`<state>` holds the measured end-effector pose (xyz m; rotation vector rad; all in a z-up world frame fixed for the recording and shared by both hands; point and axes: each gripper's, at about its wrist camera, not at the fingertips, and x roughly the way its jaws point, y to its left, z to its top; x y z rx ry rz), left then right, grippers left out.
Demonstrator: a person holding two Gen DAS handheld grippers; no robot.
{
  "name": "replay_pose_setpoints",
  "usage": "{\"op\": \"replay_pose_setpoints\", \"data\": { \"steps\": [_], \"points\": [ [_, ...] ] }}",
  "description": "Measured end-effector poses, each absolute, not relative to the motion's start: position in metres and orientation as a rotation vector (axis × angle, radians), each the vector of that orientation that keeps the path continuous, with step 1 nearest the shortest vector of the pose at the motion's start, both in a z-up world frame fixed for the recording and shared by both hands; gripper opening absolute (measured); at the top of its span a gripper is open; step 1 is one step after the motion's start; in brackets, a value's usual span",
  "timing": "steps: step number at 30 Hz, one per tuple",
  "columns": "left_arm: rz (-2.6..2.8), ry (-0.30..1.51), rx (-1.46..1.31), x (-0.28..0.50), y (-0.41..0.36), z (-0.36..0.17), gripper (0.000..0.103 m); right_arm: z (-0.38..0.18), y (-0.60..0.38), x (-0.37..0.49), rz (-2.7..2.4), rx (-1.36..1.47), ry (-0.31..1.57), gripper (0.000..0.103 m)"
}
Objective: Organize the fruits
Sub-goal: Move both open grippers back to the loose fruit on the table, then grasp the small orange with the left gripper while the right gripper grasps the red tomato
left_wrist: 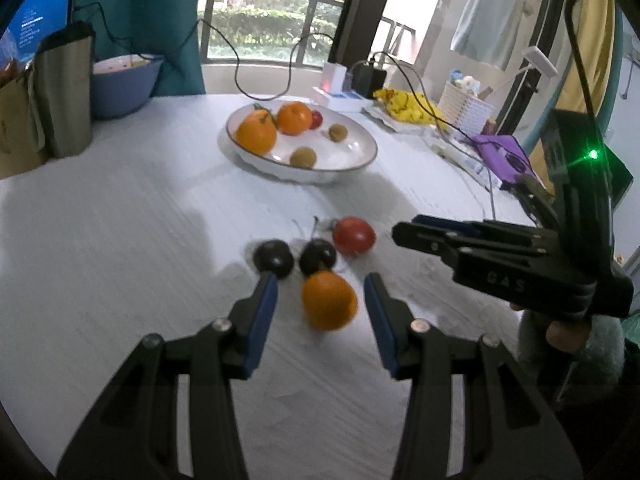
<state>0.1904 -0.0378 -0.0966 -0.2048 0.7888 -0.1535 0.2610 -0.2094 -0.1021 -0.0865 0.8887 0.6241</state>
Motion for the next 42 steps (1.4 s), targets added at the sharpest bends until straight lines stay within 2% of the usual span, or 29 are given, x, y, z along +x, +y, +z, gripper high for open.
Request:
{"op": "replay_pose_setpoints", "data": {
  "steps": [4,5,7,19,21,26,29,42],
  "points": [
    [-0.171,0.812,-0.201,0.192,-0.044,-0.103,0.047,-0.107,-0.209,0.258,0.624,-0.095,0.894,0.031],
    [-0.168,0.824,-0.197,0.194,-0.046,-0.105,0.047,-0.108,-0.207,0.258,0.629,-0.093,0.898,0.037],
    [-0.167,0.838,-0.19,0.196,-0.048,-0.109,0.047,-0.11,-0.204,0.259,0.648,-0.09,0.905,0.041],
    [-0.18,0.869,-0.174,0.208,-0.047,-0.119,0.046,-0.115,-0.177,0.272,0.714,-0.114,0.919,0.041],
    [-0.195,0.881,-0.17,0.21,-0.049,-0.12,0.036,-0.118,-0.172,0.273,0.725,-0.123,0.927,0.041],
    [-0.207,0.878,-0.186,0.21,-0.048,-0.12,0.036,-0.121,-0.166,0.274,0.736,-0.138,0.938,0.04],
    [-0.212,0.869,-0.181,0.208,-0.049,-0.119,0.036,-0.119,-0.166,0.273,0.743,-0.137,0.933,0.032],
    [-0.211,0.833,-0.168,0.198,-0.052,-0.102,0.036,-0.096,-0.181,0.264,0.712,-0.145,0.874,0.032]
  ]
}}
